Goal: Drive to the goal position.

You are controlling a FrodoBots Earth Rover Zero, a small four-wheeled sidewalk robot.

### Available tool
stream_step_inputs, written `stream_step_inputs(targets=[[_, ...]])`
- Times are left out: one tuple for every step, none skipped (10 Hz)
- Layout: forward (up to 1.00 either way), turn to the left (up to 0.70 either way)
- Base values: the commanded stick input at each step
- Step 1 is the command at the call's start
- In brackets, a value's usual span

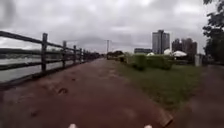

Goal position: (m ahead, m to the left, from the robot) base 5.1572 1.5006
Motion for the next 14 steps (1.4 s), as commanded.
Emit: stream_step_inputs(targets=[[0.85, 0.01], [0.85, 0.01], [0.85, 0.01], [0.85, 0.01], [0.85, 0.01], [0.85, 0.01], [0.85, 0.01], [0.85, 0.01], [0.85, 0.01], [0.85, 0.01], [0.85, 0.01], [0.85, 0.01], [0.85, 0.00], [0.85, -0.08]])
